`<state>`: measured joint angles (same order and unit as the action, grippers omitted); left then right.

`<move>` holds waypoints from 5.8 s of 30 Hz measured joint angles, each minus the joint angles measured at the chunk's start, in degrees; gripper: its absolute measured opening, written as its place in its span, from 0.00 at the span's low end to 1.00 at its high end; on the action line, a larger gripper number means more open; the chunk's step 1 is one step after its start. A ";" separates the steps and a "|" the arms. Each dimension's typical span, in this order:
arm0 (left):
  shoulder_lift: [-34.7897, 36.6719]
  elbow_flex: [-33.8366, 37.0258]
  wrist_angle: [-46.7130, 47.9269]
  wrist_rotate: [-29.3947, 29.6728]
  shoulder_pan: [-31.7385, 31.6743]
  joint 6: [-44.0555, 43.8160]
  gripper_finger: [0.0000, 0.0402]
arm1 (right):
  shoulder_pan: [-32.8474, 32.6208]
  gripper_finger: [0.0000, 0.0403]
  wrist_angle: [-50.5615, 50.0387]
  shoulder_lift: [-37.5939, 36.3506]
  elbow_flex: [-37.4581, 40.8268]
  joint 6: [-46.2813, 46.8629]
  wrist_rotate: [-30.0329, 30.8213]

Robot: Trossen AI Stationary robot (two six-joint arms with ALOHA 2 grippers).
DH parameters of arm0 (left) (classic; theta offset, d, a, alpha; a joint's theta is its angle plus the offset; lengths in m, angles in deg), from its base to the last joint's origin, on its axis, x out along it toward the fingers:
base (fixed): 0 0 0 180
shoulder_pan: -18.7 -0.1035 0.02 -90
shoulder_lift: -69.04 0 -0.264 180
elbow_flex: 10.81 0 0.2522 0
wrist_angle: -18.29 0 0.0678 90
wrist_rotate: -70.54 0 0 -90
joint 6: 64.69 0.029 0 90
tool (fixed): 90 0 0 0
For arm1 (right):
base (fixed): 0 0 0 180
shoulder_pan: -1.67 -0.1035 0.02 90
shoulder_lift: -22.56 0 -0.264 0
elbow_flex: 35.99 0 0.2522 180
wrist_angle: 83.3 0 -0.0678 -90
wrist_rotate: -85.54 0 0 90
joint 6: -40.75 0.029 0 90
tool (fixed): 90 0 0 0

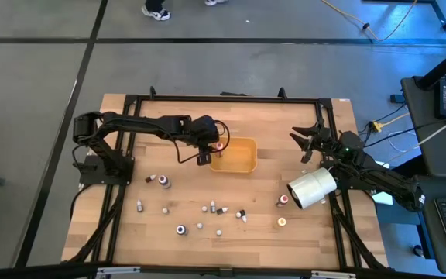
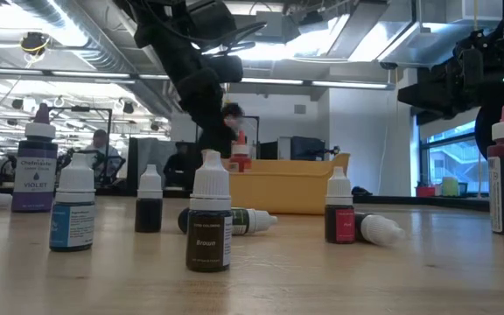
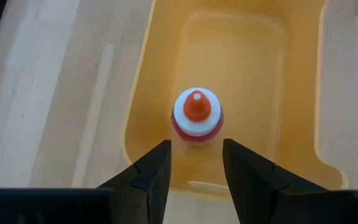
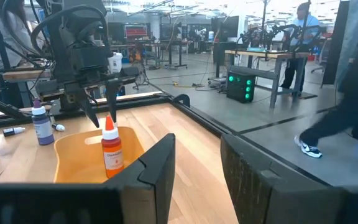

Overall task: Pick & Place food coloring
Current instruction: Put the big pink food coloring bottle into the yellow bin

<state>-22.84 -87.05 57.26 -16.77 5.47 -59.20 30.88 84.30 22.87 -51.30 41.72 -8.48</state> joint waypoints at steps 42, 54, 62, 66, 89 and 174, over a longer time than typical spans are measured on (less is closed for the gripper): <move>32.55 29.25 -27.71 -3.75 5.18 -2.70 0.35 | -0.02 0.78 4.45 5.64 -15.63 3.43 -19.01; 32.55 29.27 -27.60 -3.75 5.18 -2.71 0.35 | -11.99 0.81 -20.99 37.16 -42.88 -19.93 -29.69; 32.55 29.27 -26.67 -3.75 5.18 -2.75 0.35 | -29.33 0.81 -36.82 53.08 -55.27 -18.10 -10.63; 32.53 29.27 -26.66 -3.75 5.18 -2.75 0.35 | -38.68 0.81 -40.52 58.40 -58.77 -12.51 1.31; 32.53 29.27 -26.47 -3.77 5.18 -1.72 0.35 | -60.65 0.81 -52.78 81.03 -60.21 17.00 11.50; 32.51 29.27 -26.27 -3.75 5.16 -1.75 0.35 | -60.67 0.70 -55.67 85.23 -56.89 21.25 11.94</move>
<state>9.67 -57.79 30.99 -20.52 10.63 -60.94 -29.79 28.63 108.09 -108.19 62.97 3.46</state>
